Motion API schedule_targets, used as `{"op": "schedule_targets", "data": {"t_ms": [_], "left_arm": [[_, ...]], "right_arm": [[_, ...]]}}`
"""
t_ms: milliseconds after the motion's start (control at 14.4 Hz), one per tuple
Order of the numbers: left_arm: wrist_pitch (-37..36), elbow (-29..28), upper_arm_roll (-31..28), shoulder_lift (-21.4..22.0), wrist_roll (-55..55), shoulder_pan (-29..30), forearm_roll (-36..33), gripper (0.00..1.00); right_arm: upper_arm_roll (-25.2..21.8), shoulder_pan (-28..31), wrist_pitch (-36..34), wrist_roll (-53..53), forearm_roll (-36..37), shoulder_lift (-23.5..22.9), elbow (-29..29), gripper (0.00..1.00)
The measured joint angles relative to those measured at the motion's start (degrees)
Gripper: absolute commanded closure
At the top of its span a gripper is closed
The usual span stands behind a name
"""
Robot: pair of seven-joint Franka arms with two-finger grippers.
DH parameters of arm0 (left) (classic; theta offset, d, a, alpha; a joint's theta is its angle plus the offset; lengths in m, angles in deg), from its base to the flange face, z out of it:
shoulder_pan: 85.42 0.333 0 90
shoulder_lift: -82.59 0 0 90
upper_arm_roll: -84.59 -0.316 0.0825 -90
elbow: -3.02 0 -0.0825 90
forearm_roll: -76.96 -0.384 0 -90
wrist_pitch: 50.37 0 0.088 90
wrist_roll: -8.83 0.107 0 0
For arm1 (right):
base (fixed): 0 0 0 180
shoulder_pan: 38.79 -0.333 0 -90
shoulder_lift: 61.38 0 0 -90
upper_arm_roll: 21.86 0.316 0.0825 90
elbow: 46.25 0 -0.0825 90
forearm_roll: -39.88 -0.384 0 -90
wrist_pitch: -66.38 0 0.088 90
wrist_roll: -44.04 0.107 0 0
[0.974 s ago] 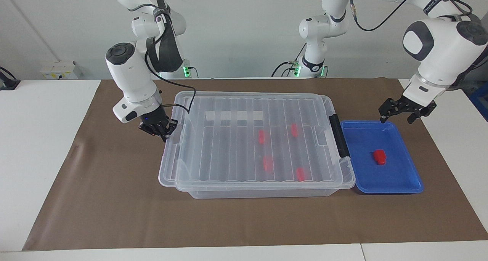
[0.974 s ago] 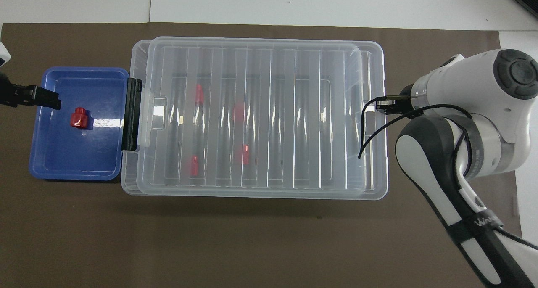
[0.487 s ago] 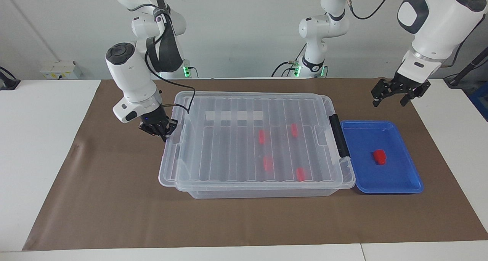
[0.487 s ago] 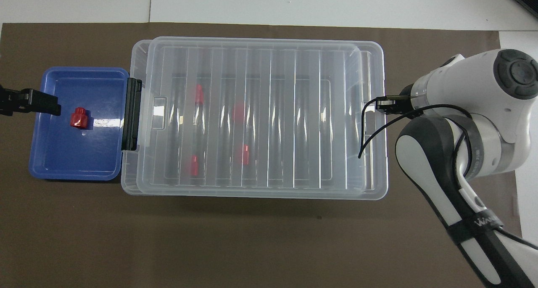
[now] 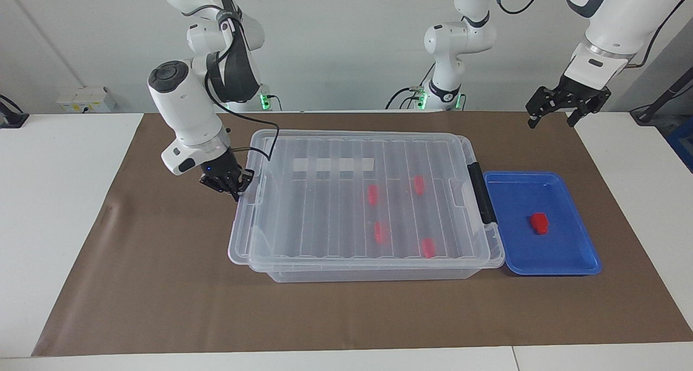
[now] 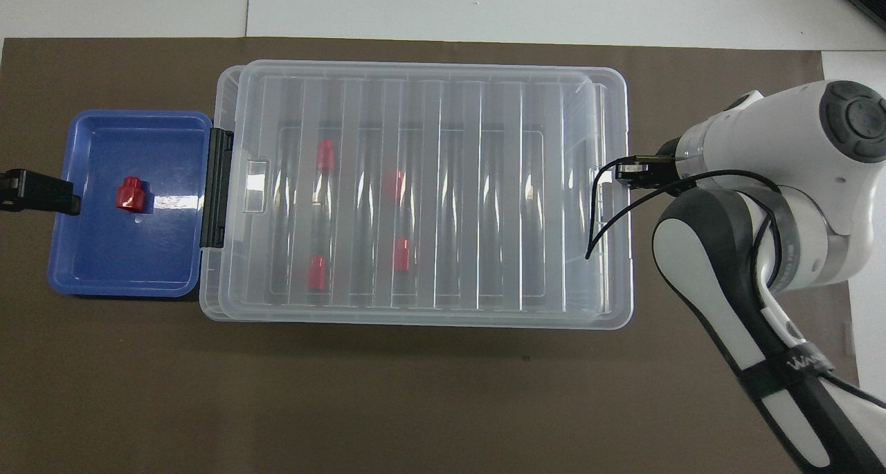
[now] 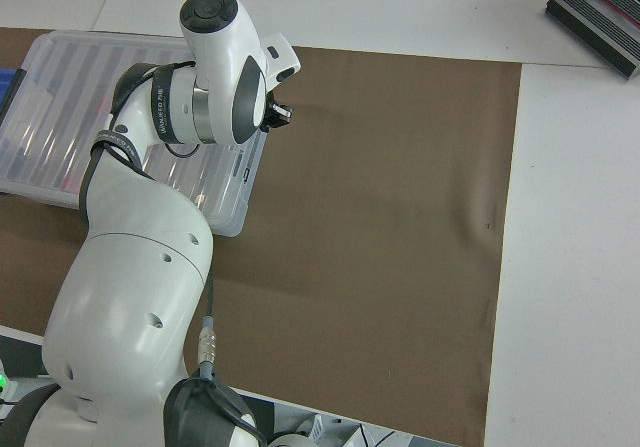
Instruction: Place red block in blue tray from box
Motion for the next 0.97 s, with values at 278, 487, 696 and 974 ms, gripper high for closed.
{"op": "schedule_targets", "data": {"t_ms": [278, 487, 696, 974], "left_arm": [[-0.2, 0.0, 0.0, 0.0, 0.0, -0.2, 0.0, 0.0], [-0.3, 0.0, -0.1, 0.0, -0.2, -1.1, 0.0, 0.0], [-0.3, 0.0, -0.1, 0.0, -1.6, -2.4, 0.0, 0.0], [-0.3, 0.0, -0.4, 0.0, -1.8, -2.5, 0.0, 0.0]], "right_arm": [[0.0, -0.1, 0.0, -0.1, -0.4, 0.0, -0.1, 1.0], [0.0, -0.1, 0.0, -0.2, -0.5, 0.0, -0.1, 1.0], [0.0, -0.1, 0.0, -0.2, -2.9, 0.0, -0.2, 1.0], [0.0, 0.1, 0.0, -1.9, -3.4, -0.1, -0.2, 1.0]]}}
